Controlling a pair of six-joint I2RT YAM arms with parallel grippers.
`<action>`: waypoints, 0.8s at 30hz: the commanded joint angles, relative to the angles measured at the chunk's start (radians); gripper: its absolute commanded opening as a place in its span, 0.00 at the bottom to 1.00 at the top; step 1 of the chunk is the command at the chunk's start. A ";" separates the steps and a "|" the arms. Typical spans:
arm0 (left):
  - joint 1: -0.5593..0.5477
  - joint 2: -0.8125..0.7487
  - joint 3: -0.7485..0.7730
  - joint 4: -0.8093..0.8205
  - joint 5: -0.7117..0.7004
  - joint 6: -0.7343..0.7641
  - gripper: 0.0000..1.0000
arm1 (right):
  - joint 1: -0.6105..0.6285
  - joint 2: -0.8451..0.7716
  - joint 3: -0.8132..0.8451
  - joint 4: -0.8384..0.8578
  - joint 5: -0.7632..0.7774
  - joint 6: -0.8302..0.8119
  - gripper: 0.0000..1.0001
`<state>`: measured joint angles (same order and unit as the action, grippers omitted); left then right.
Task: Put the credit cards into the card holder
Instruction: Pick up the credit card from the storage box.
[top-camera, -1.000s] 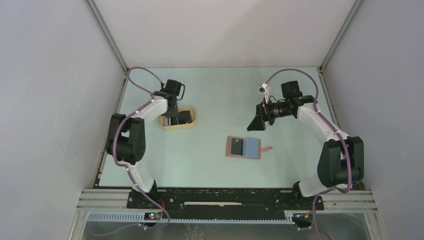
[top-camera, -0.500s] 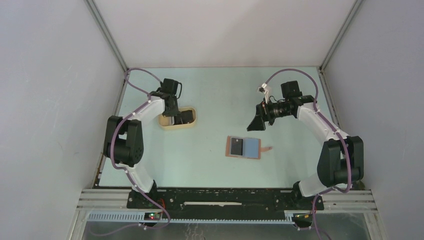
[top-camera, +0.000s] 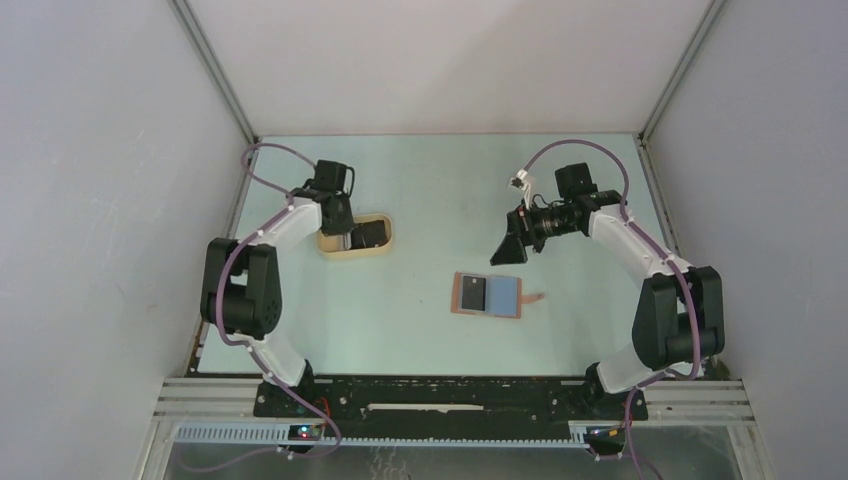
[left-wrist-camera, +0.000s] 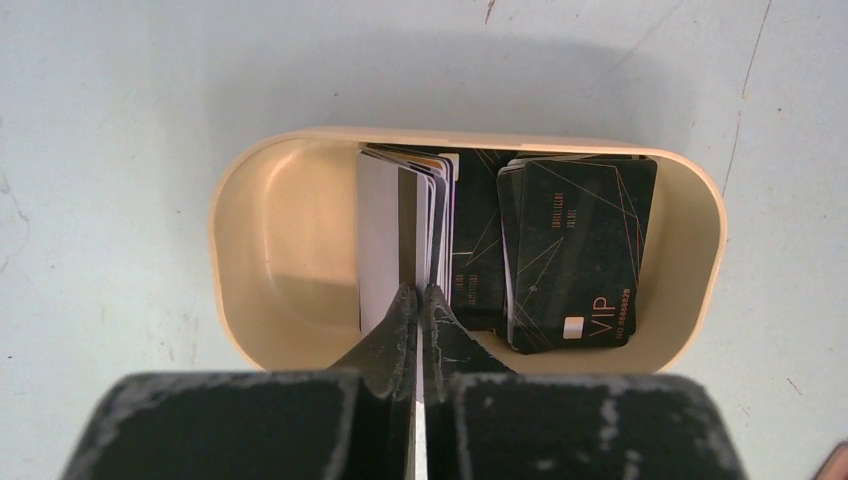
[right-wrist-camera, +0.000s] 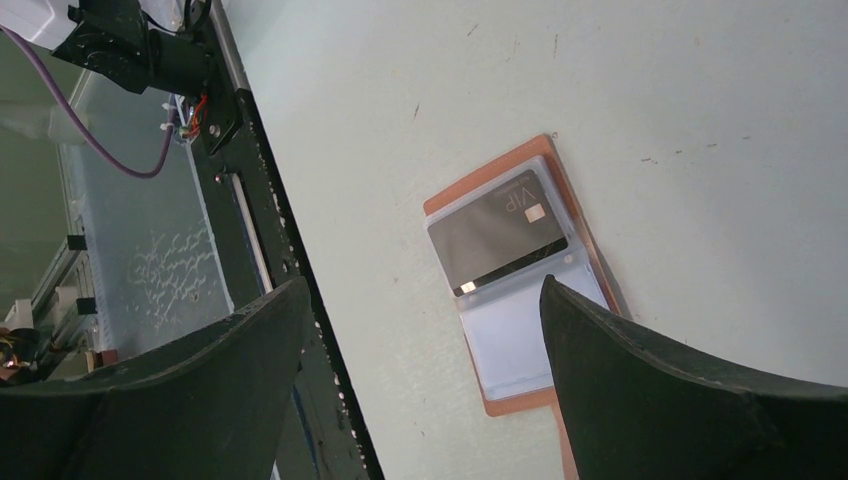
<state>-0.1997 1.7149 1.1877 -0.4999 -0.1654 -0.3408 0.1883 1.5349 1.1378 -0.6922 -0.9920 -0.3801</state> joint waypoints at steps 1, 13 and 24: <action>0.015 -0.065 -0.040 0.047 0.087 -0.028 0.00 | 0.017 0.008 0.038 -0.003 0.003 -0.017 0.94; 0.023 -0.133 -0.068 0.056 0.073 -0.041 0.00 | 0.020 0.008 0.038 -0.002 0.004 -0.017 0.94; 0.031 -0.169 -0.094 0.073 0.064 -0.047 0.00 | 0.019 0.008 0.039 -0.002 0.004 -0.017 0.94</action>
<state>-0.1791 1.6112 1.1248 -0.4572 -0.1032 -0.3683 0.2047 1.5448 1.1378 -0.6922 -0.9779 -0.3801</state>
